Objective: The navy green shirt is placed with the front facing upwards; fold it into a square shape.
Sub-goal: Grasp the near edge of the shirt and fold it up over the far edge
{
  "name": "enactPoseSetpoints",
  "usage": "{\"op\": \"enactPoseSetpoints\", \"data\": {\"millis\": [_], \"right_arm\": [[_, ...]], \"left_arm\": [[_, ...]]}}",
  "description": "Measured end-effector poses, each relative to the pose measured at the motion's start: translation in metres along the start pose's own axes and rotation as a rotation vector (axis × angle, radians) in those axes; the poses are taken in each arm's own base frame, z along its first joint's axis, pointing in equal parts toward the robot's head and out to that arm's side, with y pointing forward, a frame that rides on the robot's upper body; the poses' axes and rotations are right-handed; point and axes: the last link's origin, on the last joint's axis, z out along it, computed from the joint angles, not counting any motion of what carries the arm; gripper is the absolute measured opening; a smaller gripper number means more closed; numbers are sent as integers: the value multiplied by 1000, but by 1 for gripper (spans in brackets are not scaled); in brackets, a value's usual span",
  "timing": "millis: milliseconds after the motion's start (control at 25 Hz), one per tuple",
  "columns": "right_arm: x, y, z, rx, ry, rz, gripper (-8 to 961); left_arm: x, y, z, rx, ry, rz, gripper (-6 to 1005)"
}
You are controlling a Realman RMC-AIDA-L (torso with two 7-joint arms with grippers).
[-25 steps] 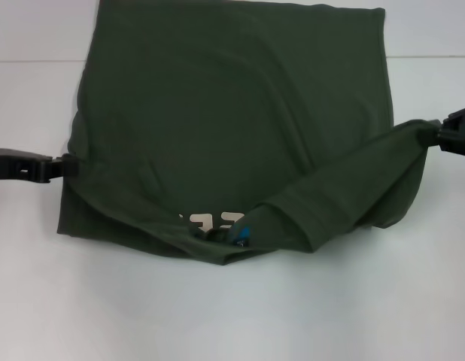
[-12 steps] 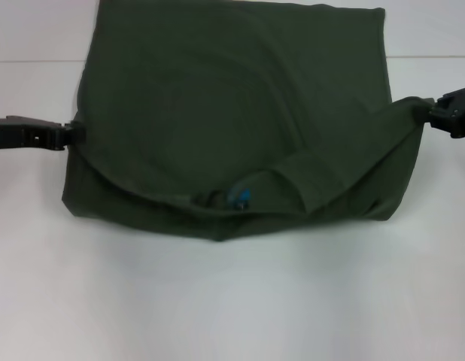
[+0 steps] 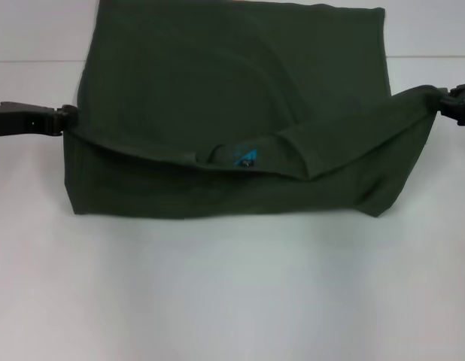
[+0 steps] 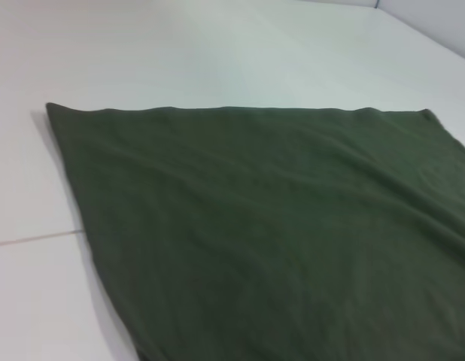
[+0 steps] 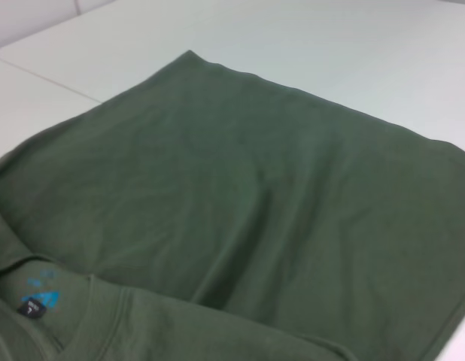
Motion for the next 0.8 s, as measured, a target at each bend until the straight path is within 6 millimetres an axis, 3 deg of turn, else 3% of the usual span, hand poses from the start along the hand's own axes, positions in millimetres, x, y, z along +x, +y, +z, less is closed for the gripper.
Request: {"op": "enactPoseSetpoints", "data": {"millis": [400,800], "right_arm": [[3,-9,4,56,-16,-22,78],[-7,-14,11,103,-47,-84,80]], "left_arm": [[7,2,12,41,39,21,36],[15,4,23,63,81,51,35]]}}
